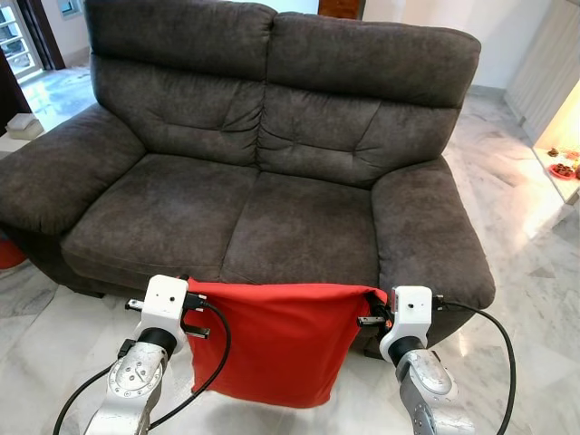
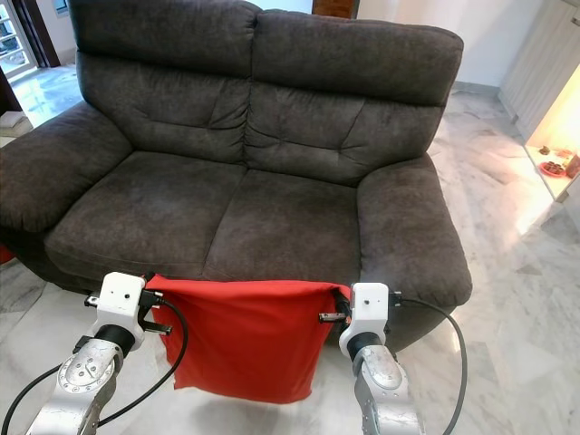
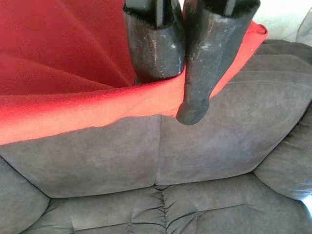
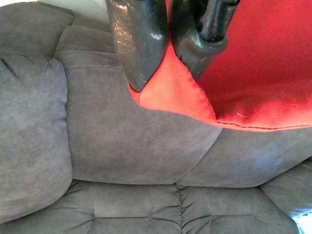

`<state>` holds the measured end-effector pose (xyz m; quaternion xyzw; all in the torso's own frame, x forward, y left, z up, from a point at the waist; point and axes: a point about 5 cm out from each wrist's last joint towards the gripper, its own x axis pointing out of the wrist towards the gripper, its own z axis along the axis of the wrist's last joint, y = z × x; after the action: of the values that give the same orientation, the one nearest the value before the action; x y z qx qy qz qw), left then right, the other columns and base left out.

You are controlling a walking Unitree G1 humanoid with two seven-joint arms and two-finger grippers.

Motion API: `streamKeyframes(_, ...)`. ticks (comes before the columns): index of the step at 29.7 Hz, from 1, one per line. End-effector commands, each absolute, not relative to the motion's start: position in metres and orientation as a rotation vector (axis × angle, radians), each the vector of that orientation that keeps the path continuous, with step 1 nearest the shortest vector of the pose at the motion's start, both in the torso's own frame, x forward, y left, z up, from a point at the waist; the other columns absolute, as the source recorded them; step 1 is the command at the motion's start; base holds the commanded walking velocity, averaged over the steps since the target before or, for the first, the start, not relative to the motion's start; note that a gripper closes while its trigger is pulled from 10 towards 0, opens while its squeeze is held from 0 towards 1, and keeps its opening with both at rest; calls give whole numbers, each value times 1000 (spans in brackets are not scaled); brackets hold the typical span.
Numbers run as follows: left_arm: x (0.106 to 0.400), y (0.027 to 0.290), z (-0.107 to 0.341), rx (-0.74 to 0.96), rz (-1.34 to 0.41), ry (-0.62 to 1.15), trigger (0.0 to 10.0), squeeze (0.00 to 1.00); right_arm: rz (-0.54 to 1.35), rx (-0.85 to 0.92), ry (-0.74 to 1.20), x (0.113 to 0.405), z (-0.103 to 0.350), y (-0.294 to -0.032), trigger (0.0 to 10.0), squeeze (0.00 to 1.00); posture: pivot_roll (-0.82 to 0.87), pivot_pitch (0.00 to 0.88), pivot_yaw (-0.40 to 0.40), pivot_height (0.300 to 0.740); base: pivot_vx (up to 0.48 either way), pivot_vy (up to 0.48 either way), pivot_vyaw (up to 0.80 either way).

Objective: Move the pillow to the sofa from floor

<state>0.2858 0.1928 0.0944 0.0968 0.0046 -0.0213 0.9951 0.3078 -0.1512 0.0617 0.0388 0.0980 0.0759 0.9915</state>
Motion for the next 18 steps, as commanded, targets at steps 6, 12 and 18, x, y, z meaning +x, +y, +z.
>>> streamKeyframes(6,288,201,116,193,-4,-87,10000,0,110,78,151,310,70,-161,10000,0,141,78,-40,740,311,0,0)
streamKeyframes(12,288,200,116,197,-10,-86,10000,0,112,80,148,310,71,-161,10000,0,140,76,-39,740,322,0,0)
streamKeyframes(18,288,201,118,203,-10,-92,10000,0,120,80,144,310,71,-160,10000,0,142,71,-40,740,323,0,0)
